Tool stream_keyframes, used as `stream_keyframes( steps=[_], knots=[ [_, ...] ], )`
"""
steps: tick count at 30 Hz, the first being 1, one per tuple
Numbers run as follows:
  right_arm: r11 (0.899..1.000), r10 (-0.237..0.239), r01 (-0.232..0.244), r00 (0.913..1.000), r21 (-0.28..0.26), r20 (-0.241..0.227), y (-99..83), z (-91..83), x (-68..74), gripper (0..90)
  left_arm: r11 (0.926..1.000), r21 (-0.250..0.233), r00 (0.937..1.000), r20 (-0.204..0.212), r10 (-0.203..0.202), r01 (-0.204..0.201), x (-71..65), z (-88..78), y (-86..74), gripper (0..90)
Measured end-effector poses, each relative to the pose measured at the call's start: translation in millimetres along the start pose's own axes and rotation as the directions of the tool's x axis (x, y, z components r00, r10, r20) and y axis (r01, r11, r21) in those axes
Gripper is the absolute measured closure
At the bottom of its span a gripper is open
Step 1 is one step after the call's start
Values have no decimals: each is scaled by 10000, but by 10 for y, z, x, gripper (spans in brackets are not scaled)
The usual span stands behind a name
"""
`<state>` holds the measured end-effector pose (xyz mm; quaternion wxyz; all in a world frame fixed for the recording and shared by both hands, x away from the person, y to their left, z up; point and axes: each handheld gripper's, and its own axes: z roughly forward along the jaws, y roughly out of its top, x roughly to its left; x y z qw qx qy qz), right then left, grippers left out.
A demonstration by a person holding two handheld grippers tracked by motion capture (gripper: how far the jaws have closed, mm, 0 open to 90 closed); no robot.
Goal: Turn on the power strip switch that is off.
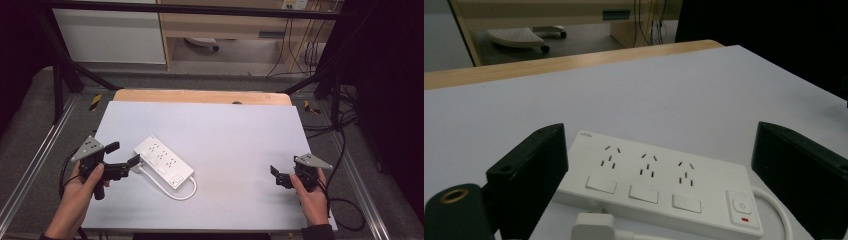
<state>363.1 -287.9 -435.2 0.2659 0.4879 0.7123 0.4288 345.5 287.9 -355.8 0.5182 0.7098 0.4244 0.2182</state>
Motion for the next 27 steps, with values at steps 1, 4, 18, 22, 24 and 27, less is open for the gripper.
stream_keyframes(
  steps=[1,4,18,22,24,27],
  knots=[
    [10000,1,-1,10000,2,0,0,0,0,21,10000,-81,10000,-60,-44,43,13,-27,-5,82],
    [10000,33,-33,10000,67,-34,0,-1,5,21,9995,-277,9997,-208,-149,144,55,-108,-30,85],
    [9999,-43,43,10000,103,-5,-5,10,8,21,9968,-13,9947,-654,-796,797,341,-282,-410,86],
    [9999,3,-2,10000,161,-27,-11,19,12,21,9955,283,9933,-750,-882,906,391,-265,-620,90],
    [9996,-33,32,10000,295,25,-21,42,10,22,9942,462,9924,-807,-929,969,398,-248,-730,100],
    [9975,-77,62,9997,697,215,-45,100,6,23,9921,868,9938,-723,-840,901,370,-211,-863,118]
  ],
)
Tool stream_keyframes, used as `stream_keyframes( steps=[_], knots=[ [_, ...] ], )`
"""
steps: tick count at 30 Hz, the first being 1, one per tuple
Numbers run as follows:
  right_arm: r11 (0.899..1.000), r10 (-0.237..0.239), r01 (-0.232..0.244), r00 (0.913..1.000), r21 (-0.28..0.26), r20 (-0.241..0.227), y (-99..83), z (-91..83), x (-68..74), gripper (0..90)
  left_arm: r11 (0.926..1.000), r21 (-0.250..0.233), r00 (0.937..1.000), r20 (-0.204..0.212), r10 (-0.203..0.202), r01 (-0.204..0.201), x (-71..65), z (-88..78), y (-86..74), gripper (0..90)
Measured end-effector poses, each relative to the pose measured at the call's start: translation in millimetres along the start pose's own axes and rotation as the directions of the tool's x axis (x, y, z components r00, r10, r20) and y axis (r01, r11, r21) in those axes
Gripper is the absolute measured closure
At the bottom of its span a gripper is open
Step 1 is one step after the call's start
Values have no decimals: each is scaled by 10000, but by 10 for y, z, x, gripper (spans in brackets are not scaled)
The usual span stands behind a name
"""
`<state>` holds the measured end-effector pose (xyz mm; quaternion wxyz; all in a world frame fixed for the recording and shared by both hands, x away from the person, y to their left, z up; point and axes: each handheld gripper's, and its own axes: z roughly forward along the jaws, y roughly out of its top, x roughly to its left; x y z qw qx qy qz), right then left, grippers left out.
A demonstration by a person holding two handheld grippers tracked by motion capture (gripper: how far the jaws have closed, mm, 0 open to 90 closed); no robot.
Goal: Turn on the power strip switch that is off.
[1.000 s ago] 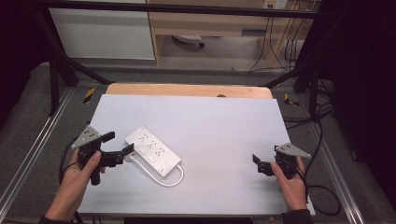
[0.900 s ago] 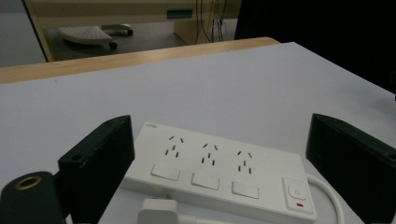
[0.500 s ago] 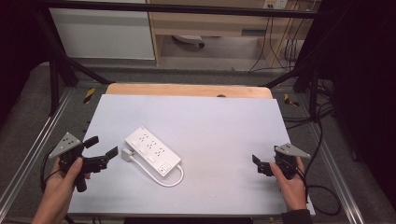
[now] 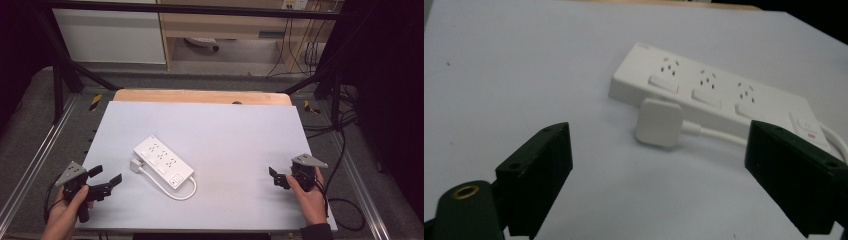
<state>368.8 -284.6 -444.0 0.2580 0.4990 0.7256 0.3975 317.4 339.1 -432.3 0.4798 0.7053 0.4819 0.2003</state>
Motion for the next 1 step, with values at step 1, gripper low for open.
stream_keyframes(
  steps=[1],
  knots=[
    [9999,-10,9,9999,112,102,-10,30,-1,23,9998,190,10000,41,91,-92,-14,21,-31,113]
  ],
)
